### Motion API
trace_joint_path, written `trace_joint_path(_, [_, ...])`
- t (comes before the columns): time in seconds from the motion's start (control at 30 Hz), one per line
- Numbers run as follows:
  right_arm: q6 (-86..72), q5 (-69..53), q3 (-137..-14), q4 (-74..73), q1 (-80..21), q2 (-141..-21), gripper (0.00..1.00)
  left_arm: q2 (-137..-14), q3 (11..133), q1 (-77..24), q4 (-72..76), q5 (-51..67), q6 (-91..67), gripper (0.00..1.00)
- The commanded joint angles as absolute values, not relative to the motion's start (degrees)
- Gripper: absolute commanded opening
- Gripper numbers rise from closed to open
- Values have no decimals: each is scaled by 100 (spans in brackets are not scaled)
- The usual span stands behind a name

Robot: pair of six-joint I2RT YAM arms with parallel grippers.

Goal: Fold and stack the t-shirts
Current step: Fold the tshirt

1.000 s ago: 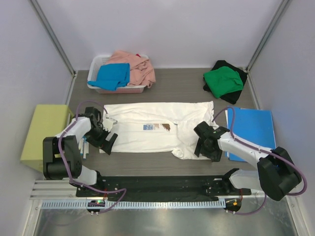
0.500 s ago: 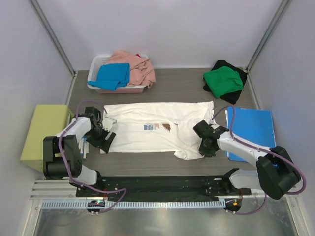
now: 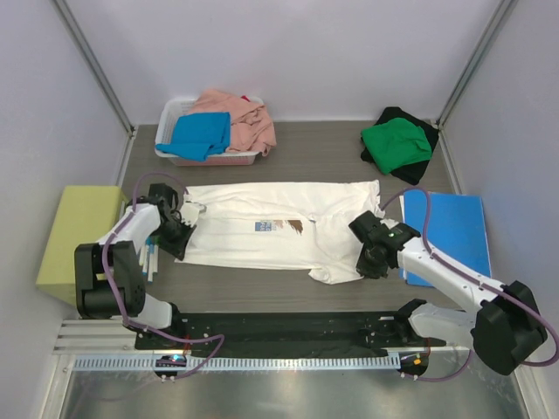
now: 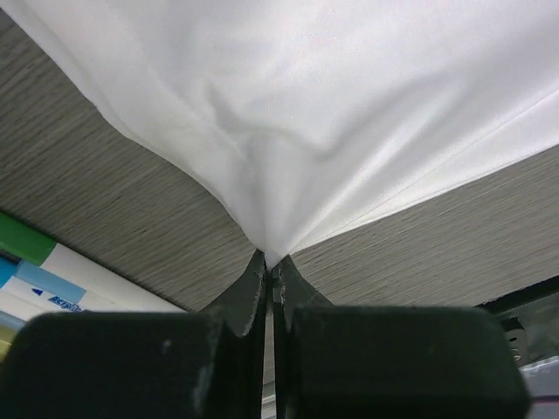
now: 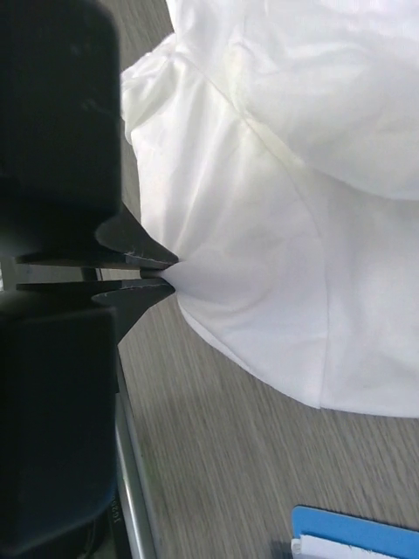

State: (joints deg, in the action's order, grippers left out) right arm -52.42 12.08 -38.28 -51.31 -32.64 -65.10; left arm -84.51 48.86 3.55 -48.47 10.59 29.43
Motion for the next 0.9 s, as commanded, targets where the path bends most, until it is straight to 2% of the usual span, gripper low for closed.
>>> trace_joint_path(0.0, [-5142, 1125, -4157, -5888, -3322, -6153, 11, -8244, 5115, 387, -4975, 1055, 2979, 1])
trace_joint_path(0.57, [-5344, 712, -4342, -6486, -3542, -5713, 10, -7550, 5361, 413, -5730, 764, 3454, 0])
trace_joint_path(0.7, [-5379, 870, -4805, -6504, -3542, -5774, 10, -7514, 5528, 404, -5705, 931, 3358, 0])
trace_joint_path(0.87, [-5274, 1335, -5562, -6417, -3533, -6196, 10, -8050, 6090, 404, -5318, 923, 3051, 0])
